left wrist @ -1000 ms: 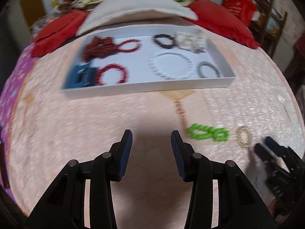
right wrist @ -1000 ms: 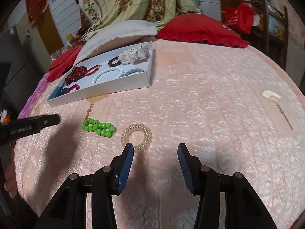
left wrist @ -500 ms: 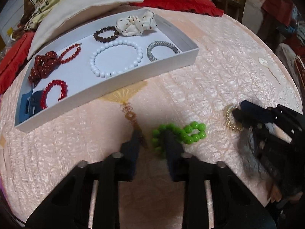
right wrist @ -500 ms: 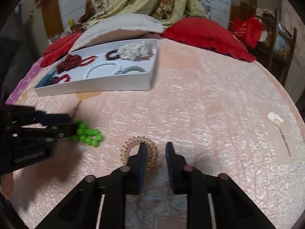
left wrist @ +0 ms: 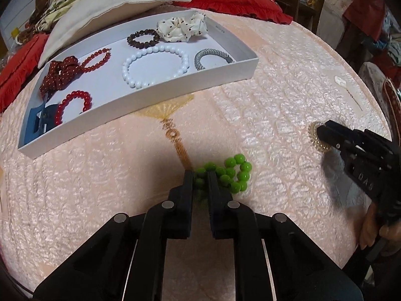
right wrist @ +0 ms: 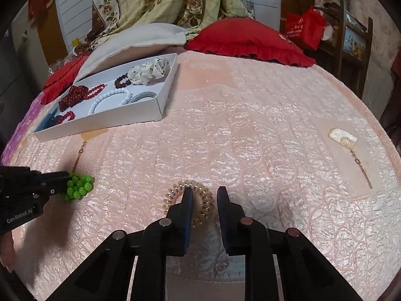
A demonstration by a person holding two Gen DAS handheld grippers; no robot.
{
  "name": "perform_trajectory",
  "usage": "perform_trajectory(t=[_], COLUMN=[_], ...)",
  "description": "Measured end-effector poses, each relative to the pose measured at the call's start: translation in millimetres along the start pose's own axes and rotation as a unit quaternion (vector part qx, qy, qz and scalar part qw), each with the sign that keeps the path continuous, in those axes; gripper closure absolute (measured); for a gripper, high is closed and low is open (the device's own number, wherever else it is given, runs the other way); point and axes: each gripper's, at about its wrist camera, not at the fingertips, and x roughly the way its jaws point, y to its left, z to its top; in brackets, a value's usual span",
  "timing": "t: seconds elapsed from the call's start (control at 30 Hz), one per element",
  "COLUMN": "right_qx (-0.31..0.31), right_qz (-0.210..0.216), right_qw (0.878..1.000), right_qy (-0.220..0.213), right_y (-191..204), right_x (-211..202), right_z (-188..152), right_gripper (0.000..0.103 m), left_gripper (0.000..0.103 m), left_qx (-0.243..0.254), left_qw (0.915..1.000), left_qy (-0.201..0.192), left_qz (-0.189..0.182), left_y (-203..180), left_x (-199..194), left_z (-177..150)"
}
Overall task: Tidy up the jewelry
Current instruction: 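Grasp the green bead bracelet with the left tool while the right grasps the gold coil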
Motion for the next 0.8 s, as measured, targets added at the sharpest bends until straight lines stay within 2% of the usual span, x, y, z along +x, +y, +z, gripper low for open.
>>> perform_trajectory(t=[0.13, 0.2, 0.23, 0.3, 0.63, 0.8], right_qx=[-0.016, -0.017, -0.013, 0.007, 0.027, 0.026], right_qz=[0.012, 0.025, 0.031, 0.055, 0.082, 0.098], right_qw=[1.000, 1.000, 0.999, 0.998, 0.996, 0.994], right_qy=[-0.006, -0.005, -0.003, -0.003, -0.037, -0.047], right_y=[8, 11, 11, 8, 14, 21], right_x=[2, 2, 1, -6, -51, -73], right_z=[0, 1, 2, 2, 1, 0], right_gripper=[0.085, 0.092, 0.093, 0.093, 0.093, 0.093], left_gripper=[0.090, 0.095, 0.095, 0.095, 0.095, 0.095], left_qx=[-0.008, -0.009, -0.014, -0.025, -0.077, -0.078], left_qw=[1.0000, 0.9999, 0.9998, 0.9996, 0.9945, 0.9929], left_qy=[0.001, 0.011, 0.013, 0.001, -0.064, -0.090], left_qz=[0.001, -0.004, -0.010, -0.012, -0.029, -0.004], left_y=[0, -1, 0, 3, 21, 20], left_x=[0, -2, -3, -17, -97, -126], left_z=[1, -1, -1, -5, -24, -40])
